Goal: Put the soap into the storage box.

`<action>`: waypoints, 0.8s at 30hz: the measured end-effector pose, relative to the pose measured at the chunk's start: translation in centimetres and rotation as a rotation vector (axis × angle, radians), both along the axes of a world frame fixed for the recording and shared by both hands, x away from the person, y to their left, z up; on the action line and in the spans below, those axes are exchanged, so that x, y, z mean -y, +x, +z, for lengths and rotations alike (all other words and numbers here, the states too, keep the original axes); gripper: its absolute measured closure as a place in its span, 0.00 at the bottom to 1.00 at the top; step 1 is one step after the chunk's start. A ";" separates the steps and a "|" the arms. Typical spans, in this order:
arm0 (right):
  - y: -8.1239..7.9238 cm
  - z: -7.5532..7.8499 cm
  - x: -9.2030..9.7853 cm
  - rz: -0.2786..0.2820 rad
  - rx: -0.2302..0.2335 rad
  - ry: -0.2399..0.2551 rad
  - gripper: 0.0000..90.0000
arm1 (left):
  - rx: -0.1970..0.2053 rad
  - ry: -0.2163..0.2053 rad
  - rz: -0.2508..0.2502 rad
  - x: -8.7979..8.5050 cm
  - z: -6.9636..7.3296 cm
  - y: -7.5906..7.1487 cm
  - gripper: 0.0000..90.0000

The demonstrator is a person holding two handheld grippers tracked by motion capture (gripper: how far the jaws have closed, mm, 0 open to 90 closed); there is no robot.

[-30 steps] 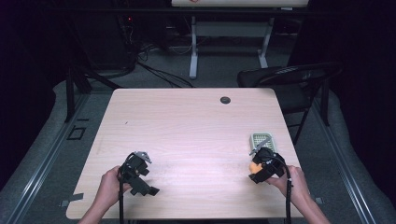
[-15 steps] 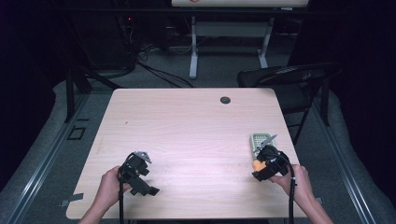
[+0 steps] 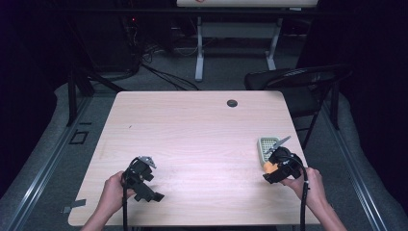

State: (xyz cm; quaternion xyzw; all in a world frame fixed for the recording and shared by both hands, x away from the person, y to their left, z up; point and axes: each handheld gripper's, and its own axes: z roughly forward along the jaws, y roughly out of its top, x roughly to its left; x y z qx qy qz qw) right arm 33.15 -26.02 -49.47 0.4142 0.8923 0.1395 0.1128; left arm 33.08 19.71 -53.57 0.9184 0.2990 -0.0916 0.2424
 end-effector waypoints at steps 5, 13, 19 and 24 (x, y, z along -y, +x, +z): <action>0.1 0.2 0.2 0.000 0.001 -0.003 0.30 | 0.000 0.002 -0.002 0.0 0.0 0.0 0.02; 0.4 0.5 0.4 -0.011 0.011 0.000 0.30 | 0.001 0.001 0.001 0.0 0.0 0.0 0.01; 0.6 0.6 0.6 -0.011 0.016 0.002 0.30 | -0.001 0.001 0.002 0.1 -0.1 0.0 0.02; 0.9 0.8 0.8 -0.029 0.030 0.008 0.30 | -0.004 0.000 0.001 0.1 -0.1 0.0 0.02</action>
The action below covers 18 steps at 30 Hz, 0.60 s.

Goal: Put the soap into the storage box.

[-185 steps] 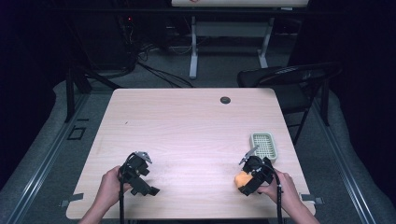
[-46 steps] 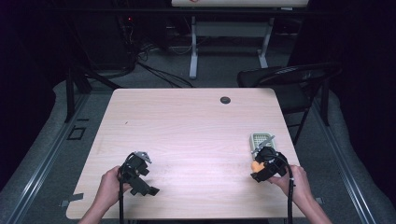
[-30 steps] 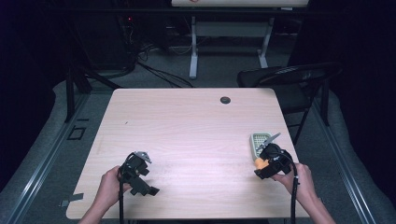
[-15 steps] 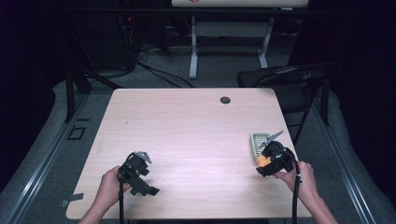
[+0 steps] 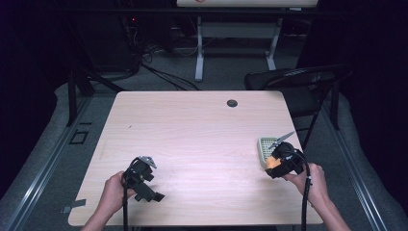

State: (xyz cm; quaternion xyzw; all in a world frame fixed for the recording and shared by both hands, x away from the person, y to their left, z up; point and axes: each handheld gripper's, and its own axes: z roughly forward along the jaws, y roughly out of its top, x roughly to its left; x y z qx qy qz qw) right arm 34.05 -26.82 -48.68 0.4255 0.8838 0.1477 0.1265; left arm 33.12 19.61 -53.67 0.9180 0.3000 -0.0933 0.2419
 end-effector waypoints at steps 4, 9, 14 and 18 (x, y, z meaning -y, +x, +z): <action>0.2 0.1 0.2 -0.009 0.003 0.009 0.30 | 0.000 -0.001 -0.001 0.0 0.0 0.0 0.01; 0.4 0.1 0.4 -0.018 -0.005 0.014 0.30 | 0.000 0.000 -0.003 0.0 0.0 0.0 0.01; 0.5 0.1 0.8 -0.022 -0.003 0.001 0.30 | 0.013 0.013 0.003 0.1 0.0 0.0 0.02; 0.7 0.3 0.9 -0.029 0.002 0.006 0.30 | 0.001 0.004 -0.002 0.1 0.0 0.0 0.02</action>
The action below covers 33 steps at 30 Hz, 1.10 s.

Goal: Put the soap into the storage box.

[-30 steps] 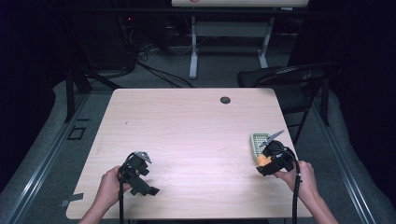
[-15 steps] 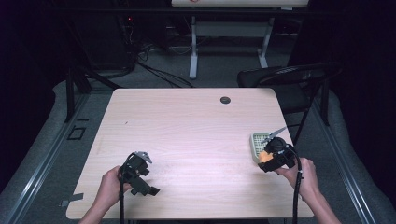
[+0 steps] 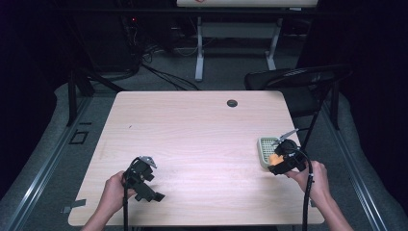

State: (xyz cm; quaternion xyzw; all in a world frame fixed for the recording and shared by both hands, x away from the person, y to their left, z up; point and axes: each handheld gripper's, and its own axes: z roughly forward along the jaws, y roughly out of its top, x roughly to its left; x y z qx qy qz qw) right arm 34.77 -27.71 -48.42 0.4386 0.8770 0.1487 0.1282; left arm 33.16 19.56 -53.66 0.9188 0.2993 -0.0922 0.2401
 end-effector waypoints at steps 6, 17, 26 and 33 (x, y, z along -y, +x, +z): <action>0.3 0.3 0.0 -0.007 0.011 0.006 0.30 | 0.011 0.008 0.007 0.0 0.0 0.0 0.02; 1.0 0.6 0.0 -0.011 0.015 -0.010 0.30 | 0.002 0.000 0.003 0.1 0.0 0.0 0.01; 1.6 1.0 0.0 -0.025 0.025 -0.001 0.30 | -0.001 0.002 -0.003 0.2 0.0 0.1 0.01; 2.2 1.1 0.1 -0.039 0.028 0.006 0.30 | 0.000 -0.001 -0.011 0.4 0.0 0.3 0.02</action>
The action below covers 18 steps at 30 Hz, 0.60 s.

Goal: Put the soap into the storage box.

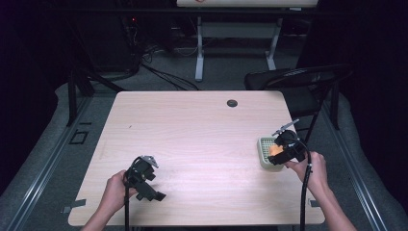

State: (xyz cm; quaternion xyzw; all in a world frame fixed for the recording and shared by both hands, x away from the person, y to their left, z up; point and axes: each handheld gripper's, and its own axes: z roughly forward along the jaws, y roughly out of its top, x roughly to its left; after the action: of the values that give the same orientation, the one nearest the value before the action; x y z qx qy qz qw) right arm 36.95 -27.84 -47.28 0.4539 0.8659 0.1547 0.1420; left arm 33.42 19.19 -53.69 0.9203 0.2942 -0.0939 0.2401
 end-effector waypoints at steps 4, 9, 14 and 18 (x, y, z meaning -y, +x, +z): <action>0.5 0.0 0.2 -0.010 0.004 0.005 0.30 | -0.002 -0.001 0.002 -0.1 0.0 0.0 0.02; 1.4 -0.1 0.4 -0.024 -0.002 0.015 0.30 | 0.000 0.000 0.001 0.0 0.0 0.0 0.02; 2.0 -0.5 0.4 -0.037 -0.005 0.017 0.30 | -0.003 0.001 -0.001 0.0 0.0 0.0 0.01; 2.9 -0.9 0.5 -0.050 -0.010 0.013 0.30 | -0.003 0.001 -0.002 0.0 0.0 0.0 0.02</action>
State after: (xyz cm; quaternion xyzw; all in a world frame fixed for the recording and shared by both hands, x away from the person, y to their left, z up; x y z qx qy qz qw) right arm 39.84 -28.30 -48.22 0.4770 0.8541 0.1544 0.1386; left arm 33.43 19.22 -53.70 0.9206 0.2937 -0.0954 0.2390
